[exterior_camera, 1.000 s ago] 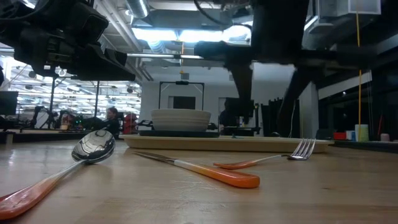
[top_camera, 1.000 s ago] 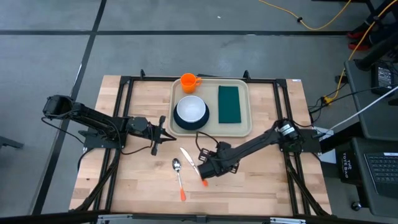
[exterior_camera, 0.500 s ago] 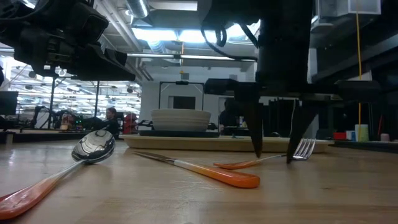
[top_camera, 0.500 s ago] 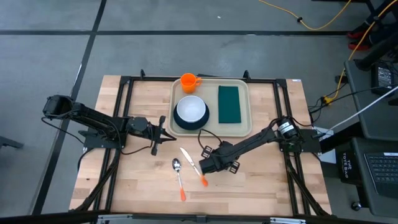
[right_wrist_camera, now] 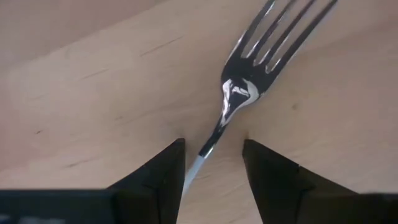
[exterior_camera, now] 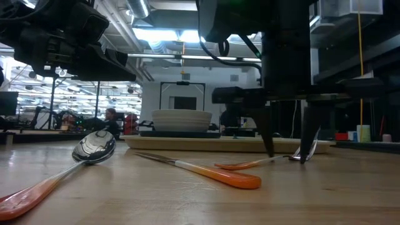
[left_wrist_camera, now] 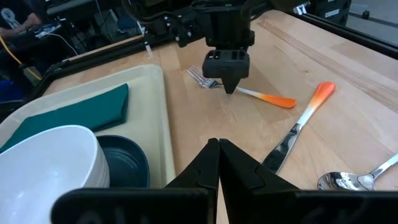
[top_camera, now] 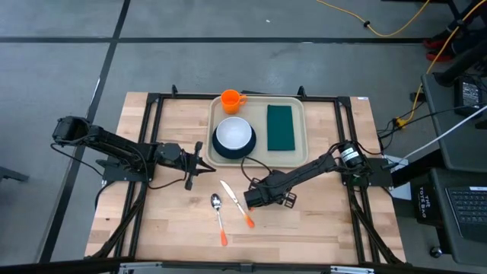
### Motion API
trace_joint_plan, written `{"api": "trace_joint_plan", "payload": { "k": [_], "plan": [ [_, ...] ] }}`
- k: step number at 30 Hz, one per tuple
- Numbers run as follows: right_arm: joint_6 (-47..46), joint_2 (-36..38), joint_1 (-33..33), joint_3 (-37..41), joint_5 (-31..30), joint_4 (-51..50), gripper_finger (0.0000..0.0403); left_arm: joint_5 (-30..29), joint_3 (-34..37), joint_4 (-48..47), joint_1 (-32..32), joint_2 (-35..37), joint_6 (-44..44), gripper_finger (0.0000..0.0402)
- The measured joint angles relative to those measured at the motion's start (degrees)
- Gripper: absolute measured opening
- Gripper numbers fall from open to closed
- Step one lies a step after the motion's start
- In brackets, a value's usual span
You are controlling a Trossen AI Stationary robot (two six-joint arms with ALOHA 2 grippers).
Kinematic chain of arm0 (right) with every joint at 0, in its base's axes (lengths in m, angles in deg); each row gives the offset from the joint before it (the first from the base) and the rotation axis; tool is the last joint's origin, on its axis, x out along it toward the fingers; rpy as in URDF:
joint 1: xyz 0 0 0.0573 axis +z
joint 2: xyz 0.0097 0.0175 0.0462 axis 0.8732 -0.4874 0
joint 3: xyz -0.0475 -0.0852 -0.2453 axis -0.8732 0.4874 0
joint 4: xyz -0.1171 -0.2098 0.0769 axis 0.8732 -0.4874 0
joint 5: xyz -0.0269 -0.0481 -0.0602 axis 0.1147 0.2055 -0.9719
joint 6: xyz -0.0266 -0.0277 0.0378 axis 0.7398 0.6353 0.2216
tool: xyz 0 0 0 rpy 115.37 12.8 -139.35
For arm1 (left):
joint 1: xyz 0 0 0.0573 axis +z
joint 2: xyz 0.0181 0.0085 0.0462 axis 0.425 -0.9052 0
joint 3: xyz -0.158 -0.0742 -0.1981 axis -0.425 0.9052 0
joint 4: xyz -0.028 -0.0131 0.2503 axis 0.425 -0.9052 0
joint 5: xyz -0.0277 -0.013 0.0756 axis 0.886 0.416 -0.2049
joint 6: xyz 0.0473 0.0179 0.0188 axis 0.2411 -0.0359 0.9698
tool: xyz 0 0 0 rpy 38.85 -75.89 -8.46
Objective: Set up tray
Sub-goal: Put the orange fork on top of the dark green napkin on the gray tray
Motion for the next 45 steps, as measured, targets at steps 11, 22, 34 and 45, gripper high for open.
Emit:
{"api": "trace_joint_plan", "payload": {
  "k": [11,22,34,45],
  "plan": [
    [8.4,0.0,0.0,0.0,0.9,-0.6,0.0169,0.0,0.0,0.0,0.0,0.0,0.0,0.0002],
    [9.1,-0.1,0.0,0.0,0.6,-0.8,0.0131,0.0,0.0,0.0,0.0,0.0,0.0,0.0002],
    [12.1,-0.2,0.1,0.0,0.6,-3.4,0.0058,0.0,0.0,0.0,0.0,0.0,0.0,0.0003],
    [21.0,-0.2,0.1,0.1,0.6,-4.6,0.0049,0.0,0.0,0.0,0.0,0.0,0.0,0.0005]
  ]
}}
